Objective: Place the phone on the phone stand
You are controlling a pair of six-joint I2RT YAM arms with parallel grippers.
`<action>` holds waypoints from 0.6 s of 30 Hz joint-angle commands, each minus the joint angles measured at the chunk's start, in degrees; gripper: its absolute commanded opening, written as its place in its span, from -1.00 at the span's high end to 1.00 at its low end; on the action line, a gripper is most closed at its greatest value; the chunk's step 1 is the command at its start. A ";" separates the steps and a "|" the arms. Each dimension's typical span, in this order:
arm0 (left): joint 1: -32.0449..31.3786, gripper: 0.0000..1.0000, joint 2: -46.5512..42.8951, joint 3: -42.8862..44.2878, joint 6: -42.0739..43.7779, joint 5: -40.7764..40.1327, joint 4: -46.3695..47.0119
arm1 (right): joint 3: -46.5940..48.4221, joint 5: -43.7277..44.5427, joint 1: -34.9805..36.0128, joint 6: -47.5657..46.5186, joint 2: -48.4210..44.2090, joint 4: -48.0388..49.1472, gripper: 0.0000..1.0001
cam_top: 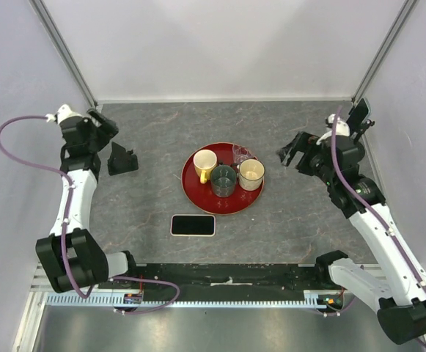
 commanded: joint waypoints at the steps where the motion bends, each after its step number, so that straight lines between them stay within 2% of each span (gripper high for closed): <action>1: 4.10 -0.75 -0.11 1.22 -4.39 -9.72 -3.15 | 1.76 -3.00 6.54 -1.77 2.92 -1.08 -0.96; 2: 4.11 -0.75 0.50 1.40 -2.47 -12.52 -3.50 | 0.97 -4.48 7.51 -1.68 3.10 0.41 -0.96; 4: 4.11 -0.75 1.38 1.66 -0.70 -12.72 -2.72 | -1.31 -4.94 9.27 -1.33 3.36 4.97 -0.96; 7: 4.20 -0.70 6.12 2.54 3.69 -8.61 -0.80 | -1.93 -6.25 10.07 -0.54 4.07 8.41 -0.96; 8: 4.20 -0.62 7.52 3.06 6.05 -5.46 -0.61 | -1.85 -7.04 10.15 -0.45 4.24 9.04 -0.96; 11: 4.55 -0.46 13.50 5.18 8.17 -2.62 -0.96 | -1.85 -8.80 10.24 -1.06 3.98 9.83 -0.96; 16: 4.55 -0.40 17.02 5.44 10.11 -2.62 -0.35 | -3.34 -8.89 10.15 -4.04 1.88 8.96 -0.96; 18: 4.55 -0.20 17.81 5.35 10.55 -0.95 0.27 | -4.04 -9.24 10.24 -4.31 1.26 8.95 -0.96</action>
